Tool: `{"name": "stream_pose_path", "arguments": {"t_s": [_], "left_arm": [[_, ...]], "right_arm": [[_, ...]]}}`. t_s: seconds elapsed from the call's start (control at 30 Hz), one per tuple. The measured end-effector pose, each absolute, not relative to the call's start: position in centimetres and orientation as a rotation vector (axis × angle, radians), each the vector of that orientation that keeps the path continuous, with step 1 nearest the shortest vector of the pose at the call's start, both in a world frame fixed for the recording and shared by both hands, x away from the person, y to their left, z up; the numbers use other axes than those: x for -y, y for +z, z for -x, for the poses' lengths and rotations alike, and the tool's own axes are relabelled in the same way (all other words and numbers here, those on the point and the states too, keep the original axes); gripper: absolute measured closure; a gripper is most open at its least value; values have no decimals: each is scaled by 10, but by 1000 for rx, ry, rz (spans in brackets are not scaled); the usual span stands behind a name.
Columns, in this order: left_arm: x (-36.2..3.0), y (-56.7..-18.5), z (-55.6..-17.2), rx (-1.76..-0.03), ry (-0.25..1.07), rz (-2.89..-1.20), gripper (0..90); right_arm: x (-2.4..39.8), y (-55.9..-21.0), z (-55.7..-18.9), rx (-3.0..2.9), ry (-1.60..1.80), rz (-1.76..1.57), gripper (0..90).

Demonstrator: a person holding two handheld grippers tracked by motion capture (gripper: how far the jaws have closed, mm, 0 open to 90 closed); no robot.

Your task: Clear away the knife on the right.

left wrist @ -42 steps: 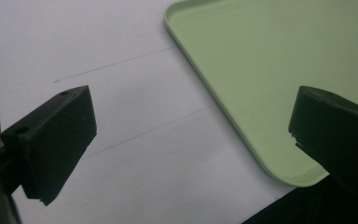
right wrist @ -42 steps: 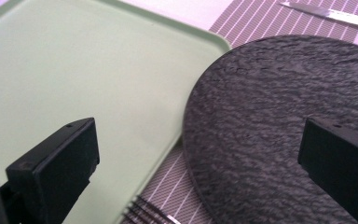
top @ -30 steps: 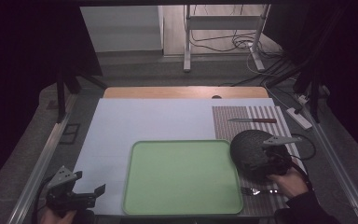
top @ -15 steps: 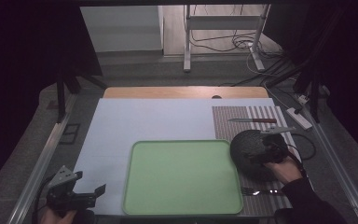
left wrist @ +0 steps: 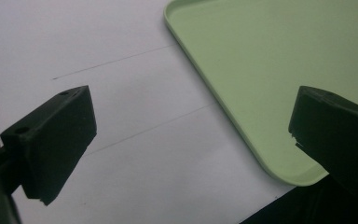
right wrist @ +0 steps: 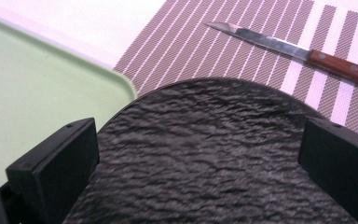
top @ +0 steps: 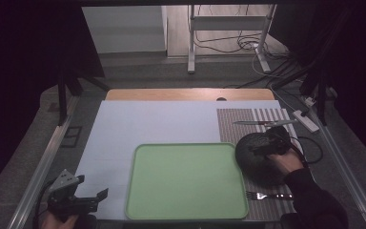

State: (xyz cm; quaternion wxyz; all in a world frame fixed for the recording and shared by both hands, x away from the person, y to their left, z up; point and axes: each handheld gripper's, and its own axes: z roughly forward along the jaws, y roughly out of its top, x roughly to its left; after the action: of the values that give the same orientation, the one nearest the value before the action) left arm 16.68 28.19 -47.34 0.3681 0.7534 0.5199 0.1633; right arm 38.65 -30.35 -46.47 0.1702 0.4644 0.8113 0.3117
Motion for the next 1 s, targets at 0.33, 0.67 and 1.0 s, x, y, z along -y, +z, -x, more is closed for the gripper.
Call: {"name": "stream_pose_path", "arguments": {"t_s": [0.33,0.67,1.0], "left_arm": [[-282,-473,-167,-1336,416,-1932,14],[-282,-474,-167,-1337,414,-1931,14],[-282,-474,-167,-1337,413,-1931,14]], "right_arm": [[307,-472,-414,-2304,850,-1368,0],[312,-478,-438,-2287,806,-1456,0],[318,-483,-462,-2253,744,-1489,0]]}}
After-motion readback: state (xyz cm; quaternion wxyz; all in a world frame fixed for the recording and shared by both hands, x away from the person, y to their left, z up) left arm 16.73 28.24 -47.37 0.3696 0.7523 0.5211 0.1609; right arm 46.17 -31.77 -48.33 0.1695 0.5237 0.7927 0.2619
